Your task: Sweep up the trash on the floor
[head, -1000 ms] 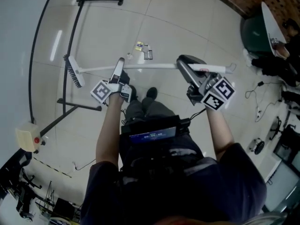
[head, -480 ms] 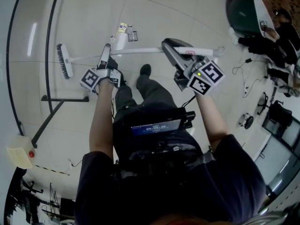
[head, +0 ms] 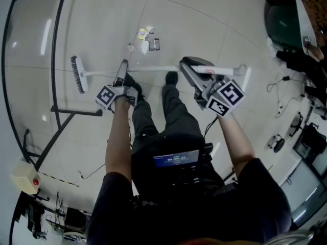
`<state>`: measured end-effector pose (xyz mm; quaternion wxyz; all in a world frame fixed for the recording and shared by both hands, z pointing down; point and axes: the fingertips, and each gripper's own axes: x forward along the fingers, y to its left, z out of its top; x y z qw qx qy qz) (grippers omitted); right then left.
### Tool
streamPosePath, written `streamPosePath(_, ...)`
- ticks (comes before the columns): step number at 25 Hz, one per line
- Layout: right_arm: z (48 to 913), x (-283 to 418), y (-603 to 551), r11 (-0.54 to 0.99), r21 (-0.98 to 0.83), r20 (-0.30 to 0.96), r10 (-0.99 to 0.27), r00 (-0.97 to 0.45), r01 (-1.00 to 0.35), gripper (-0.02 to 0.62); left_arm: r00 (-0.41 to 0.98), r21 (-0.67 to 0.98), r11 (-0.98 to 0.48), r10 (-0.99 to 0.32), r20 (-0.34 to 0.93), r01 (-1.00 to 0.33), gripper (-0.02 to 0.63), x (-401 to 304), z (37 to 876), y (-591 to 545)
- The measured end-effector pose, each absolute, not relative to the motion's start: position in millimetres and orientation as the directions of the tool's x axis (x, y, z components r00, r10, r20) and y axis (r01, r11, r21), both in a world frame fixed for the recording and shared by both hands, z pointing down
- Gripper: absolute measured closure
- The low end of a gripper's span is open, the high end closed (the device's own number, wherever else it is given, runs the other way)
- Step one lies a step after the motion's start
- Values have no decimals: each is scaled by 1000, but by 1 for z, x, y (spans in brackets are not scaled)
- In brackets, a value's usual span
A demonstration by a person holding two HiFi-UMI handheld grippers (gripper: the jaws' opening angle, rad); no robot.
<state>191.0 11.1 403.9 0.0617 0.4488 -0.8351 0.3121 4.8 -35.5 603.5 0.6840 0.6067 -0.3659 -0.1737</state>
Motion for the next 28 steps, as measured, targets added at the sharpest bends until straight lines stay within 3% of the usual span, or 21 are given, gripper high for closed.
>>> streamPosePath(5, 476, 203, -10, 401, -483, 401, -689, -604, -778, 506, 636, 932, 265, -682, 362, -246, 370, 11, 679, -44)
streamPosePath(9, 538, 217, -20, 385, -487, 429, -676, -599, -784, 506, 635, 955, 224, -714, 295, -192, 370, 32, 733, -61)
streamPosePath(15, 617, 228, -23, 367, -460, 463, -678, -571, -809, 506, 636, 925, 291, -672, 379, -245, 369, 43, 832, -55)
streamPosePath(28, 652, 279, -8, 379, -368, 534, -661, -526, -849, 505, 705, 950, 287, -649, 286, -121, 368, 124, 879, -43)
